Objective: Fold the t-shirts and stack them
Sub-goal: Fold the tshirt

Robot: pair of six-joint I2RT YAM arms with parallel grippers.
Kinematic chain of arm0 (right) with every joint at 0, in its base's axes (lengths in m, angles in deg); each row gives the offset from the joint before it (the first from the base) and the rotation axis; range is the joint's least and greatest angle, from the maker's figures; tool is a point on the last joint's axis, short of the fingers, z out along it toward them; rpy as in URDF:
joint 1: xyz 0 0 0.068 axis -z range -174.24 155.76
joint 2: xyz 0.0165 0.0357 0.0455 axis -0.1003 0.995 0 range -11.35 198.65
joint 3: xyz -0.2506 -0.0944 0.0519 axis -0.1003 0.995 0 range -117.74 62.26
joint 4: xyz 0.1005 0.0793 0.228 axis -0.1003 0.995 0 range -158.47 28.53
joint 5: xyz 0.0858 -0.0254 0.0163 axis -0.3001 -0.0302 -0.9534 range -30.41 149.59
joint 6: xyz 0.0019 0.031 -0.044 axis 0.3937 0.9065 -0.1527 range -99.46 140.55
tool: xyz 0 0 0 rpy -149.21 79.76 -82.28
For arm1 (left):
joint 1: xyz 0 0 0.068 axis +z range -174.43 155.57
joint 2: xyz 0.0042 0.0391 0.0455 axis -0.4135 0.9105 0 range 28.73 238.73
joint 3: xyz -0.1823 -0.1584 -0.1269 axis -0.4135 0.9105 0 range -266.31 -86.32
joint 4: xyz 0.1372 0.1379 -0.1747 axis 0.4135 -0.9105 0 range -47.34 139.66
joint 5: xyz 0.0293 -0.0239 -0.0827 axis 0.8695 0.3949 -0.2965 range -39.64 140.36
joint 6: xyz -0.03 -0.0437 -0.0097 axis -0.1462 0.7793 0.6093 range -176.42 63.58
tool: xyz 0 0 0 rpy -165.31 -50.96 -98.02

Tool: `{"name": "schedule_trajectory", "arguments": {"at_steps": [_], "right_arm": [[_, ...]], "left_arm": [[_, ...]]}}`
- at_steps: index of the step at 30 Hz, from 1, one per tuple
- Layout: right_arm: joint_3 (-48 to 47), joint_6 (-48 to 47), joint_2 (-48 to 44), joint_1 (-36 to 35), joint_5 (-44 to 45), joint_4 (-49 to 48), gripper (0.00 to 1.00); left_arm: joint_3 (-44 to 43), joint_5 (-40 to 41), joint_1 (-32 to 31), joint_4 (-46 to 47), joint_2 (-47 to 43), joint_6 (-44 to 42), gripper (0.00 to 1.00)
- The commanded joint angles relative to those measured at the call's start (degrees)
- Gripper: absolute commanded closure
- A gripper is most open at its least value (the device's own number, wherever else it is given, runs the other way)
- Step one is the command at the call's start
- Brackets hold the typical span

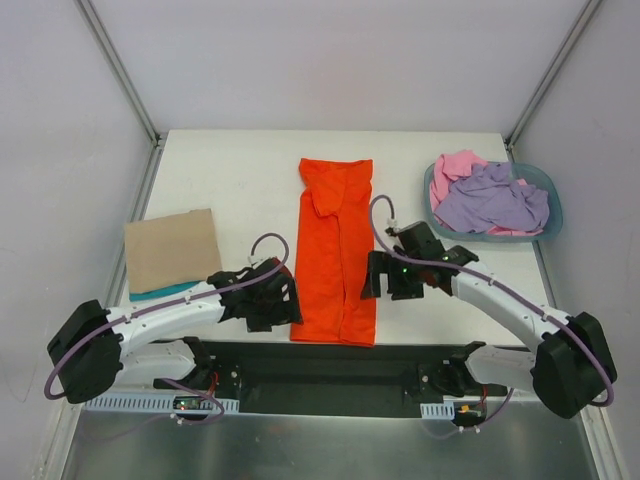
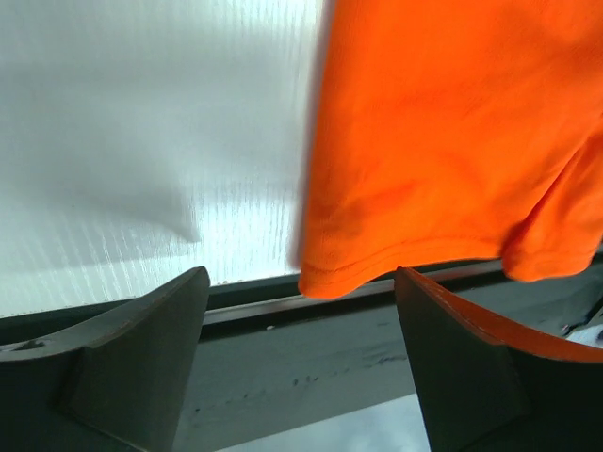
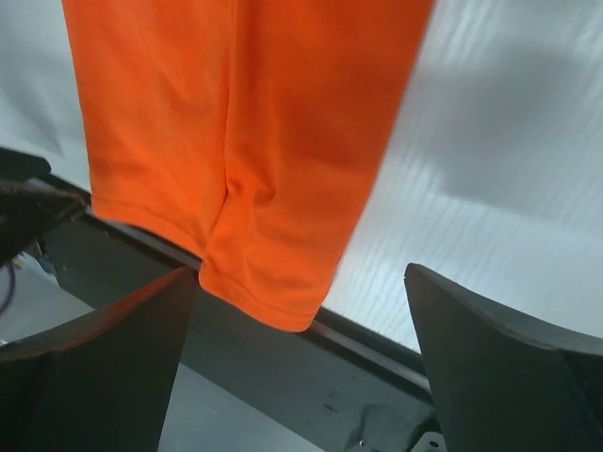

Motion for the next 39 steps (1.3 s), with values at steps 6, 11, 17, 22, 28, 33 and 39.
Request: {"name": "schedule_trajectory", "arguments": {"at_steps": [6, 11, 17, 22, 28, 33, 39], "right_arm": [[6.06, 2.72, -1.85, -11.36, -0.24, 2.47, 0.05], [7.82, 3.33, -0.97, -15.23, -1.30, 2.21, 0.10], [8.09, 3.77, 1.49, -17.78, -1.30, 0.37, 0.21], [8.00, 4.47, 4.48, -20.24, -3.06, -2.09, 0.25], [8.26, 5.88, 8.26, -20.77, -2.45, -5.87, 0.51], [5.19, 4.57, 9.23, -21.38, 1.06, -3.78, 0.99], [-3.77, -0.26, 4.66, -20.43, 13.01, 4.66, 0.99]], "left_arm": [[3.19, -9.67, 0.29, 5.56, 3.78, 2.39, 0.47], [5.56, -10.12, 0.29, 6.96, 4.13, 3.44, 0.55], [5.39, -9.77, 0.55, 8.98, 6.33, 4.06, 0.69], [4.51, -10.29, 0.90, 9.25, 7.91, 3.27, 0.95], [4.60, -10.56, 0.99, 9.60, 8.00, 3.44, 1.00], [3.11, -10.64, 1.60, 9.86, 6.60, 2.83, 1.00], [-1.71, -9.06, 5.46, 9.86, 3.87, -0.24, 1.00]]}}
